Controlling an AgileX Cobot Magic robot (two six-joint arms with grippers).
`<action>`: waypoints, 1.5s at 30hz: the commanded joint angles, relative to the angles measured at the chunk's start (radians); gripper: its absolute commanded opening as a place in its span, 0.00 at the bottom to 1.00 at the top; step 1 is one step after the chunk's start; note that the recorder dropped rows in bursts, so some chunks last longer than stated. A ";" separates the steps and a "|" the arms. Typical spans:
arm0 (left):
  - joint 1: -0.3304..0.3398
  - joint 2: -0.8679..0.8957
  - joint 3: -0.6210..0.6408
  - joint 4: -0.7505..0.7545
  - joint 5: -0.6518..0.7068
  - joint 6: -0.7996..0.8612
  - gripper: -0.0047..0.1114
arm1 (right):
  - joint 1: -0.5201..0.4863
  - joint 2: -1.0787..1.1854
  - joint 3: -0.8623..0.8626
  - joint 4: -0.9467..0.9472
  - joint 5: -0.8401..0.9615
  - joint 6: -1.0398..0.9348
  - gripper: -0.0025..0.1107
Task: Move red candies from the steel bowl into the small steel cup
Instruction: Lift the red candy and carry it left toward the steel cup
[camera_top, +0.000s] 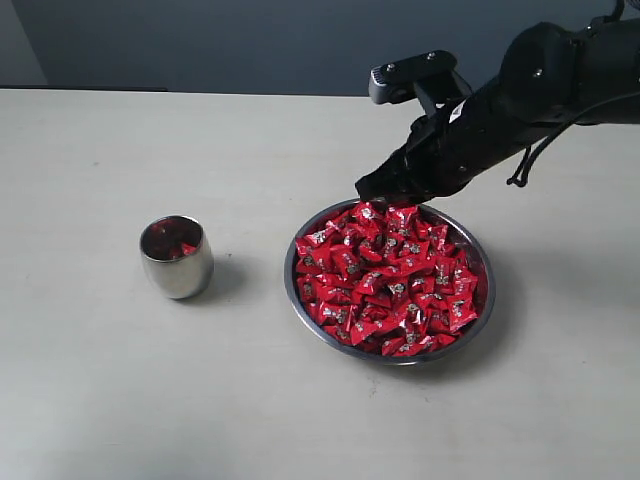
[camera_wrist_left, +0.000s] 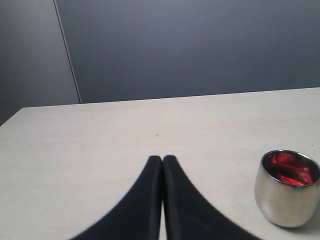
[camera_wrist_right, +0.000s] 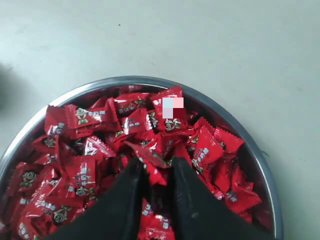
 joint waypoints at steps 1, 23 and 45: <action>0.001 -0.004 0.004 0.001 -0.006 -0.001 0.04 | -0.001 -0.010 0.002 -0.021 0.004 0.024 0.08; 0.001 -0.004 0.004 0.001 -0.006 -0.001 0.04 | -0.001 0.062 -0.013 0.430 -0.094 -0.404 0.08; 0.001 -0.004 0.004 0.001 -0.006 -0.001 0.04 | 0.074 0.185 -0.174 0.908 0.106 -0.948 0.08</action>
